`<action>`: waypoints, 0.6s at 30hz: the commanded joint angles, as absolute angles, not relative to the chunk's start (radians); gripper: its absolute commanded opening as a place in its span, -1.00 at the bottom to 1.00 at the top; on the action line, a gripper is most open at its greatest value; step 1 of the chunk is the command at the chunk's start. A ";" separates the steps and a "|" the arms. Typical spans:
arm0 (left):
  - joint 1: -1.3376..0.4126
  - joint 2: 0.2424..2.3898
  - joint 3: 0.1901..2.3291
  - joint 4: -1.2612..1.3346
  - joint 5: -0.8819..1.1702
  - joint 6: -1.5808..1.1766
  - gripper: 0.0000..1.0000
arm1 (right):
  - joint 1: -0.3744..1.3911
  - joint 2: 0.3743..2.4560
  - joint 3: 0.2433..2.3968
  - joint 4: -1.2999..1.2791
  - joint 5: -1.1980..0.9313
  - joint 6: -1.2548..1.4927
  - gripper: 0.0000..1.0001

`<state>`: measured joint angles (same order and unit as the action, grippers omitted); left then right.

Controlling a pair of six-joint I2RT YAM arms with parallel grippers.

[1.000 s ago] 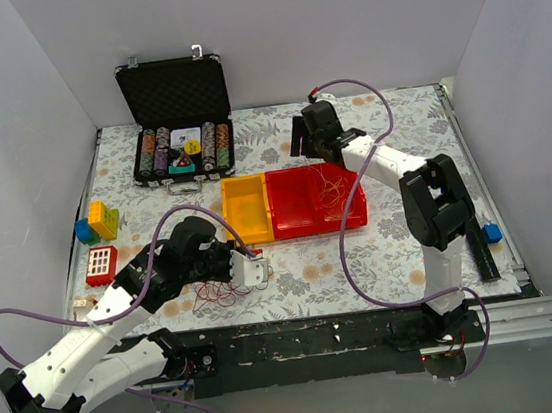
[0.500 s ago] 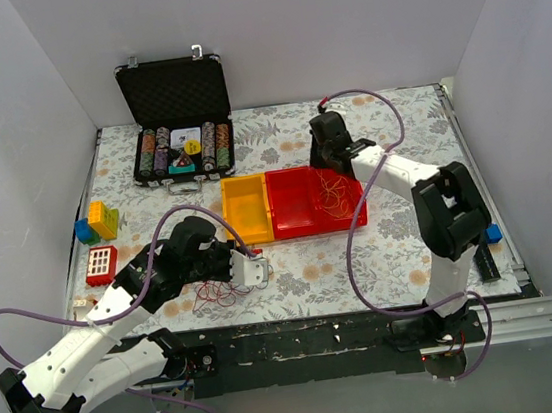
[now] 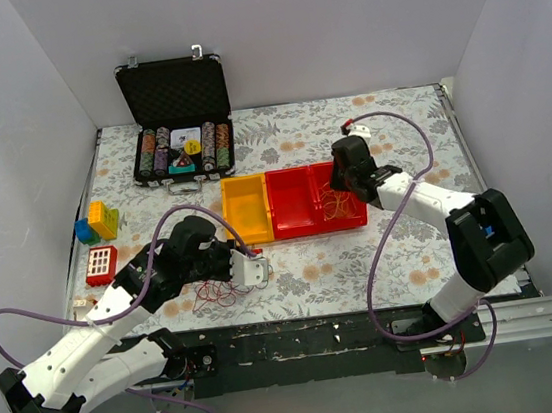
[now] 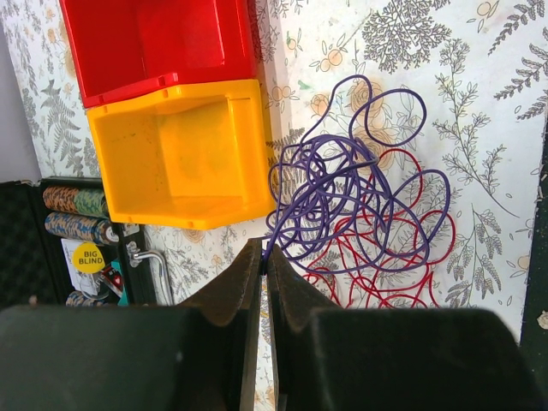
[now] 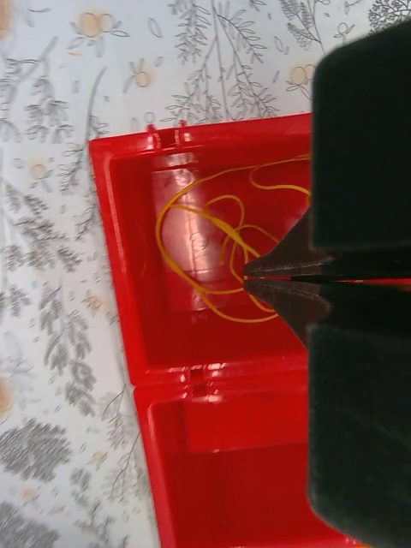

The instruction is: Untangle the cables

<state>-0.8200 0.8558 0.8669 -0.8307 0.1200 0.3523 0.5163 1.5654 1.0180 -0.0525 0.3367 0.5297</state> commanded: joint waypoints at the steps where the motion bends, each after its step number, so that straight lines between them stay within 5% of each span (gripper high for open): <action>1: -0.815 0.854 0.914 -0.824 0.132 0.356 -0.90 | 0.514 1.606 0.980 -0.011 0.316 0.581 -0.97; 12: -0.816 0.844 0.897 -0.821 0.132 0.351 -0.89 | 0.512 1.759 1.120 -0.035 0.314 0.542 -0.97; 18: -0.815 0.841 0.894 -0.821 0.132 0.354 -0.89 | 0.512 1.740 1.187 -0.049 0.313 0.492 -0.29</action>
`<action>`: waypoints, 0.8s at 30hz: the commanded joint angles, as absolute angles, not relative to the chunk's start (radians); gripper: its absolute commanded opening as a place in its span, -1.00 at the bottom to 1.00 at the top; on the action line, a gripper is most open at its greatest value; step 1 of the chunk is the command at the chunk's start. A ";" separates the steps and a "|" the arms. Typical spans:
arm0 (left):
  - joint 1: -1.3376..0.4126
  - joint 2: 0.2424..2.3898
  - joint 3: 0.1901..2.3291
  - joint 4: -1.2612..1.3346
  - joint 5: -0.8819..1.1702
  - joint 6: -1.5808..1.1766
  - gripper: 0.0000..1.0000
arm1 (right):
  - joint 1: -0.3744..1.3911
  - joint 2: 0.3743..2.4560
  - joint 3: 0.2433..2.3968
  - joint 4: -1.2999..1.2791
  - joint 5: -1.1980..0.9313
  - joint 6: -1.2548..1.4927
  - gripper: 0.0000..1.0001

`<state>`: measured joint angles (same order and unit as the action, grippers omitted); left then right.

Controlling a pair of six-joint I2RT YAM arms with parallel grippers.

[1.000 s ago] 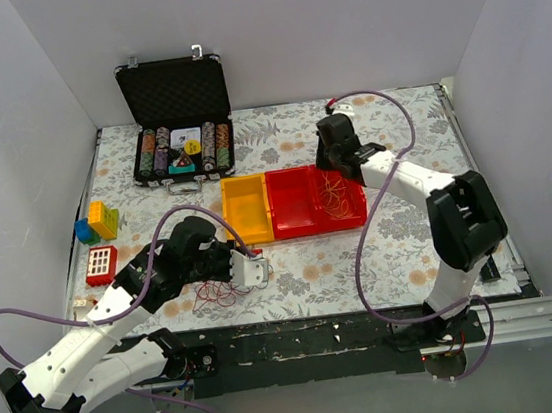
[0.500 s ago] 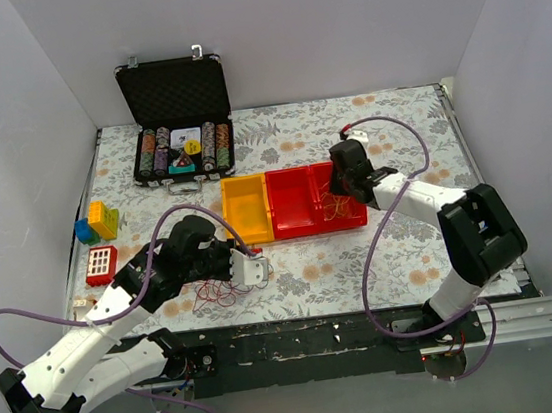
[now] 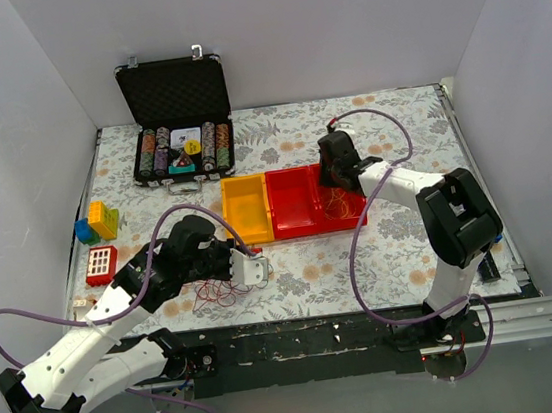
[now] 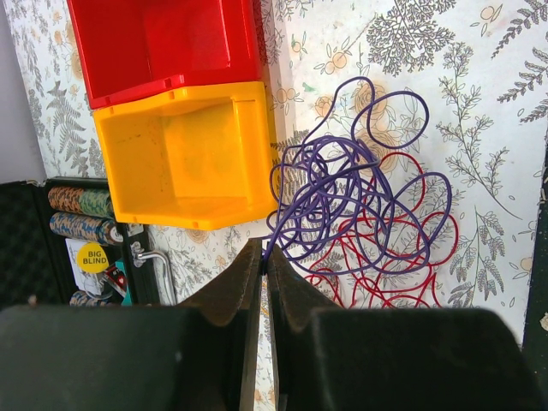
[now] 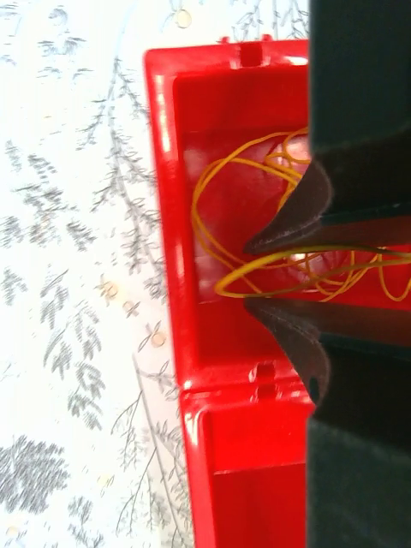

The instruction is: Untangle the cables

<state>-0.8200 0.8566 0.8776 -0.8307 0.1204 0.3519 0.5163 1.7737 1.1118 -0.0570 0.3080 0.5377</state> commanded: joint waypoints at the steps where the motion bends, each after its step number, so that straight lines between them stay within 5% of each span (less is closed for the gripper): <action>1: -0.816 0.841 0.893 -0.821 0.132 0.353 -0.89 | 0.514 1.730 1.195 -0.051 0.310 0.492 -0.21; 7: -0.815 0.845 0.900 -0.819 0.137 0.357 -0.88 | 0.511 1.675 1.242 -0.107 0.310 0.474 0.28; 16: -0.815 0.857 0.929 -0.776 0.150 0.279 -0.88 | 0.525 1.491 1.244 -0.137 0.255 0.436 0.27; 24: -0.815 0.853 0.991 -0.735 0.196 0.169 -0.92 | 0.656 1.158 0.795 0.198 -0.187 0.301 0.34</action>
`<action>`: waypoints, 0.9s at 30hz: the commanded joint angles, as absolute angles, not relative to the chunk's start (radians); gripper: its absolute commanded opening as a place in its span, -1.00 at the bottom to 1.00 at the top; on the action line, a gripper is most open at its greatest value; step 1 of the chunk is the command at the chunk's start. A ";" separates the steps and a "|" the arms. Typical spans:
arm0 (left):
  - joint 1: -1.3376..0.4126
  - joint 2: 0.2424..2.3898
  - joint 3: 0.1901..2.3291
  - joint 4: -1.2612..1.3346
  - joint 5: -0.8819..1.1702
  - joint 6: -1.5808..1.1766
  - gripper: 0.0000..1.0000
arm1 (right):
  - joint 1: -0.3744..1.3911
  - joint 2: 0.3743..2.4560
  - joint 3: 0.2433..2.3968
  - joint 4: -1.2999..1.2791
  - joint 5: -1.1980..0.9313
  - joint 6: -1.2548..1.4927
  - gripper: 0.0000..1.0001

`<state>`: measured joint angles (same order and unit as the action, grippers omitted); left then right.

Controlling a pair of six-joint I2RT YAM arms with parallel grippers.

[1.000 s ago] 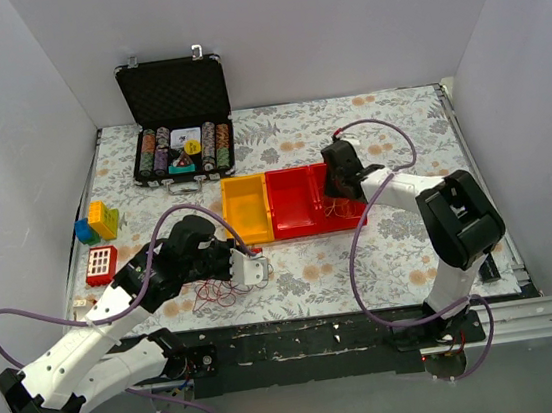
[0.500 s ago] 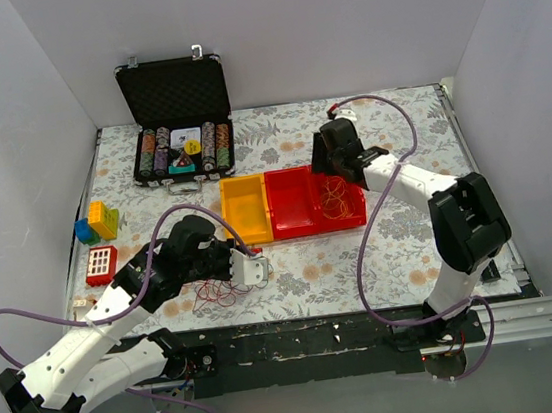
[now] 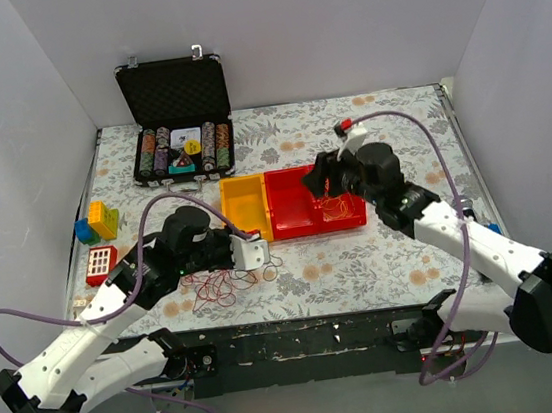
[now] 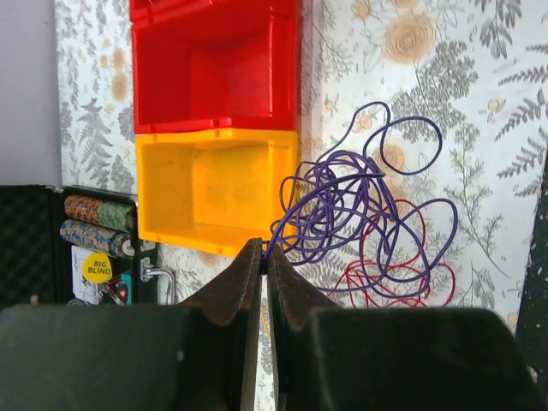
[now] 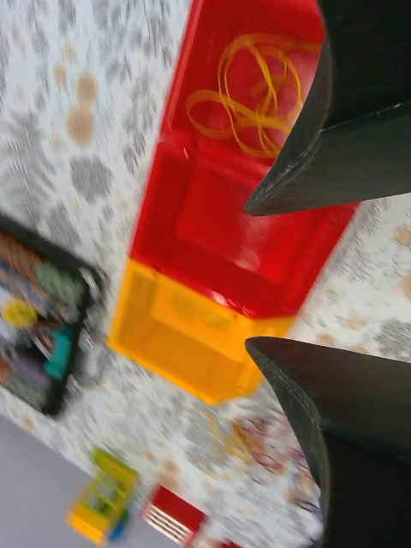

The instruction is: Untangle the cables

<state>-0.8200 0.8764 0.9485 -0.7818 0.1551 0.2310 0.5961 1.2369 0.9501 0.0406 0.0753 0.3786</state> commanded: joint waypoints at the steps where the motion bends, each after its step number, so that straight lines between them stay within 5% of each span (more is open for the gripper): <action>1: -0.815 0.839 0.985 -0.729 0.198 0.175 -0.92 | 0.681 1.140 0.757 0.204 -0.214 0.292 0.34; 11: -0.815 0.781 0.954 -0.741 0.198 0.167 -0.92 | 0.974 1.031 0.519 0.396 -0.203 0.325 0.43; 23: -0.815 0.810 0.980 -0.767 0.219 0.149 -0.90 | 1.081 1.193 0.621 0.471 -0.146 0.272 0.46; 27: -0.816 0.816 0.997 -0.772 0.225 0.149 -0.89 | 1.081 1.253 0.660 0.486 -0.127 0.261 0.32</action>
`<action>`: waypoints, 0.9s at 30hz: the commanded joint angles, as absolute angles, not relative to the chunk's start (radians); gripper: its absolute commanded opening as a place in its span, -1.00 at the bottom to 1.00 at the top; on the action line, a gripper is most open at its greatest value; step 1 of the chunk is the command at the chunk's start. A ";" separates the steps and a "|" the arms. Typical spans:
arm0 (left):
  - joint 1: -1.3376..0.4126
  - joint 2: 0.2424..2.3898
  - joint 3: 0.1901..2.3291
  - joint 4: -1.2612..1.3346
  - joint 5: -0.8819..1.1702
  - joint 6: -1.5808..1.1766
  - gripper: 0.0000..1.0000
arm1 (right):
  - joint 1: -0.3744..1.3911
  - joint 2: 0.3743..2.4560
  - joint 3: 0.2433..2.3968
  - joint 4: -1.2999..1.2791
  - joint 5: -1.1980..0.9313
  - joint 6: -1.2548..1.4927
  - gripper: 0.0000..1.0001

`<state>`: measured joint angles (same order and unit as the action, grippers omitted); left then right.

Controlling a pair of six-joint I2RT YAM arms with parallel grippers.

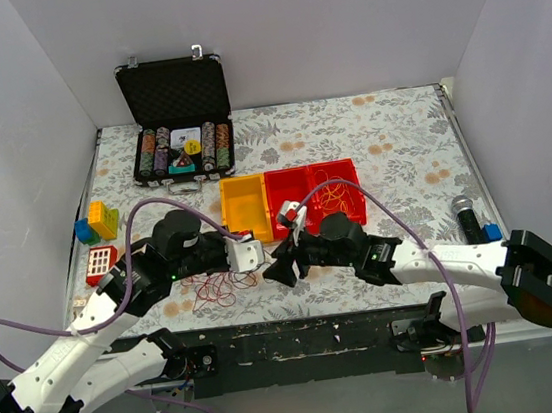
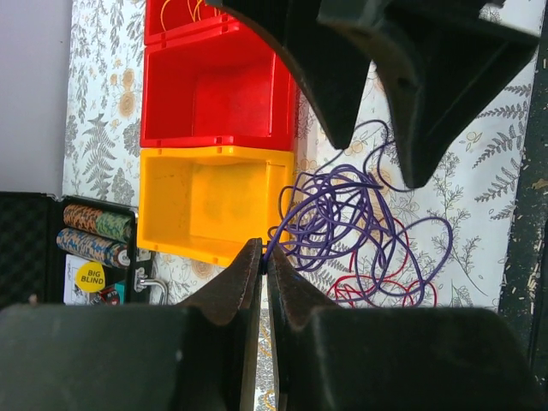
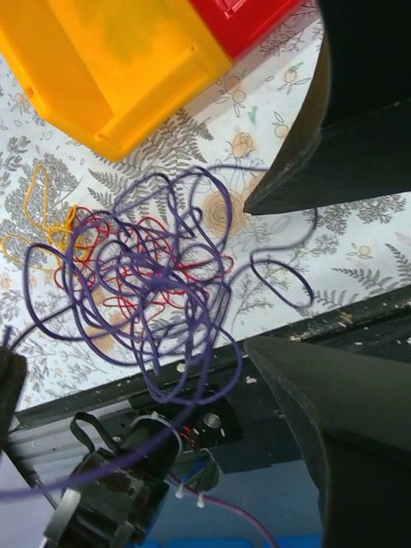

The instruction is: Untangle the cables

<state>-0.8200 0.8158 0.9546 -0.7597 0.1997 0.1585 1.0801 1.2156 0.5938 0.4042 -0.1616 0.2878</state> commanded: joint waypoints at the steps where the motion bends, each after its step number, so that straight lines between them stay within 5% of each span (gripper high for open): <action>1: -0.815 0.819 1.003 -0.775 0.224 0.149 -0.89 | 1.083 1.261 0.666 0.488 -0.126 0.261 0.26; 11: -0.815 0.824 1.045 -0.769 0.216 0.137 -0.88 | 1.084 1.240 0.643 0.427 -0.098 0.296 -0.97; 27: -0.815 0.784 1.150 -0.253 -0.202 -0.040 -0.93 | 1.160 0.994 0.344 0.238 0.119 0.455 -0.97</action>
